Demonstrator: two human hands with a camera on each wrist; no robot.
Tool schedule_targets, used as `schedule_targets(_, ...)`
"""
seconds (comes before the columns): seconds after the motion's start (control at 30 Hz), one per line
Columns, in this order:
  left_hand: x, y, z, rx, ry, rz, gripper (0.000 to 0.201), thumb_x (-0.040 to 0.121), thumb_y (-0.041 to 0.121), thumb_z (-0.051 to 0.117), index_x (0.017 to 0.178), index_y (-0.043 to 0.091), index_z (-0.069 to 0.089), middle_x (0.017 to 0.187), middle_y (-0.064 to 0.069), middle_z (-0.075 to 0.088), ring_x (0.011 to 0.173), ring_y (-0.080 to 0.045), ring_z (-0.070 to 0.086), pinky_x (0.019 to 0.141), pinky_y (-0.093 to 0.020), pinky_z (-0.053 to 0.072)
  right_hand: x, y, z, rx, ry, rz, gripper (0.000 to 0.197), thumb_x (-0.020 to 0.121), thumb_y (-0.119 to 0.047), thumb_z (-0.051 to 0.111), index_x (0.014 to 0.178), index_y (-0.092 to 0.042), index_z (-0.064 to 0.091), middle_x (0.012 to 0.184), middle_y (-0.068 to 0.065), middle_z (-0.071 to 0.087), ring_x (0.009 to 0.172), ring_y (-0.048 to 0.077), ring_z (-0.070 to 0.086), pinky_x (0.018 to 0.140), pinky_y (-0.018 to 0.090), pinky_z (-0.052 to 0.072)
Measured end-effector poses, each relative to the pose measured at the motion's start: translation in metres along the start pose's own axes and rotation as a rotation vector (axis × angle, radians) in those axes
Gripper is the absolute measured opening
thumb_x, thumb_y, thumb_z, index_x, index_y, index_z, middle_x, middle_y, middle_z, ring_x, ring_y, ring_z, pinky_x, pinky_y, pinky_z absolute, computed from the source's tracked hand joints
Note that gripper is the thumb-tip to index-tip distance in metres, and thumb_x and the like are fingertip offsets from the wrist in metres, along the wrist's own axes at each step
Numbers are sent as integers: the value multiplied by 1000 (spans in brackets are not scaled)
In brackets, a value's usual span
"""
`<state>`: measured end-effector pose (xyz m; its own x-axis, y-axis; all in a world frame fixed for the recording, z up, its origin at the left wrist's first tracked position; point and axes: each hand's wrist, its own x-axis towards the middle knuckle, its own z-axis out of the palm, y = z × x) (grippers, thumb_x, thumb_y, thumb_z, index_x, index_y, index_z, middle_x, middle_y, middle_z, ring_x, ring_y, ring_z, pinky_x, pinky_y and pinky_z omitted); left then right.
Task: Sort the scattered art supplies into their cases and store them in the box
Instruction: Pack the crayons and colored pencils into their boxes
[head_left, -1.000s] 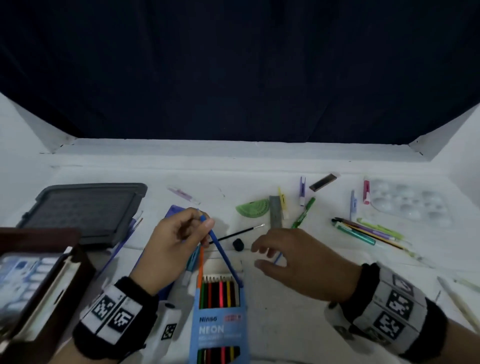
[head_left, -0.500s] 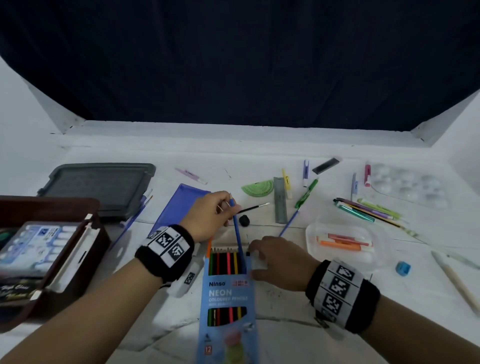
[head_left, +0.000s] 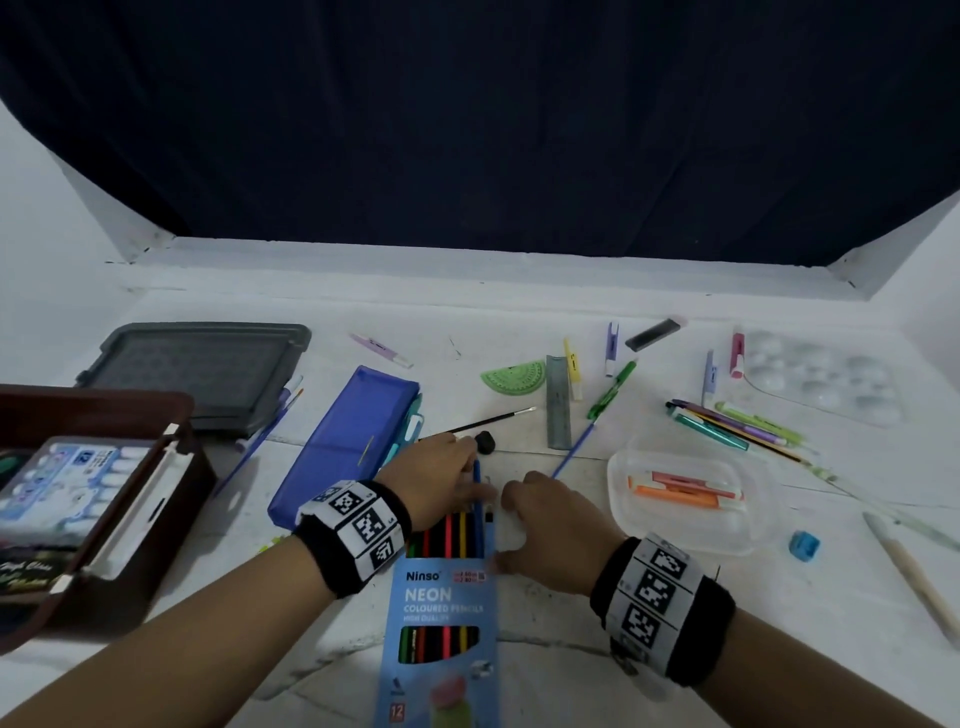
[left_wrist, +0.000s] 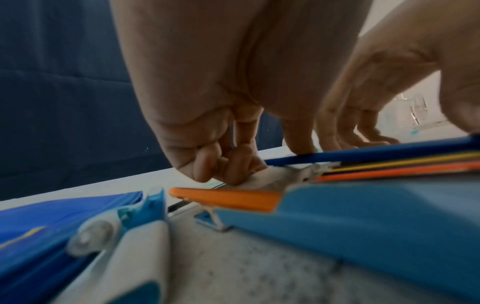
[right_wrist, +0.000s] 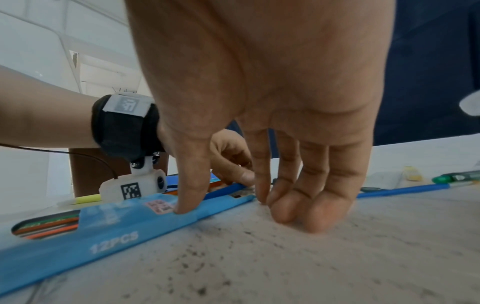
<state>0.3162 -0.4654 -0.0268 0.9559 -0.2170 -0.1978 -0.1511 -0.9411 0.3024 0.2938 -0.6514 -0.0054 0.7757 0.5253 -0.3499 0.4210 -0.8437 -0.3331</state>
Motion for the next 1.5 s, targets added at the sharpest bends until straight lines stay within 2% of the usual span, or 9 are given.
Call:
schedule_targets(0.2,-21,7,10,214,105,36,66,88,64,54,132,17,48,119,-5,53,109,-25,54,86,-39,47,0,4,4,51,32,25,62,74,-56,76,118,-18,51,113,2,48,99,20,50,83,36,46)
schedule_targets(0.4,-42,13,9,354,62,109,69,78,76,34,118,25,57,119,5,54,111,-21,46,92,-39,42,1,4,5,60,36,27,63,73,-57,76,116,-19,52,111,2,48,98,21,50,81,36,45)
schedule_targets(0.53,-68,14,17,286,-7,134,83,80,75,9,138,32,50,150,2,38,135,-23,34,101,-44,31,0,5,7,83,51,26,64,73,-57,76,117,-18,52,110,2,48,99,20,50,82,36,45)
schedule_targets(0.7,-86,-1,6,188,-56,133,80,81,79,7,144,43,40,157,9,27,143,-15,19,106,-43,23,-1,5,8,96,63,-14,67,75,-54,76,126,-21,48,115,1,45,104,20,49,86,37,45)
schedule_targets(0.9,-85,-30,-9,269,-130,18,102,74,85,-1,151,25,29,165,11,10,152,-10,4,110,-46,14,4,1,5,-8,62,-212,74,83,-42,73,146,-22,40,149,0,33,132,21,35,107,40,36)
schedule_targets(1.07,-86,-30,-1,318,-122,51,97,74,78,-5,135,24,47,153,11,34,147,-7,20,109,-51,10,10,-7,-2,-178,-52,-181,78,87,-48,68,152,-21,33,160,-2,26,142,22,28,111,46,33)
schedule_targets(1.3,-107,-27,0,240,-93,48,68,86,74,10,87,24,56,95,14,57,107,-2,47,101,-45,25,14,-7,0,-159,-36,-165,85,84,-49,71,153,-25,28,160,-7,24,142,19,28,112,42,31)
schedule_targets(1.37,-115,-27,-1,174,-69,56,63,92,72,19,87,24,59,88,11,57,94,-2,47,97,-42,31,16,-5,0,-121,-33,-168,89,82,-47,74,153,-25,26,159,-7,26,141,20,28,112,42,32)
schedule_targets(1.5,-122,-31,-1,56,-15,8,73,79,79,12,117,39,60,109,18,58,111,-1,48,97,-38,30,21,-6,-1,-106,-68,-162,100,79,-43,79,156,-22,19,160,-3,23,141,24,25,113,43,32)
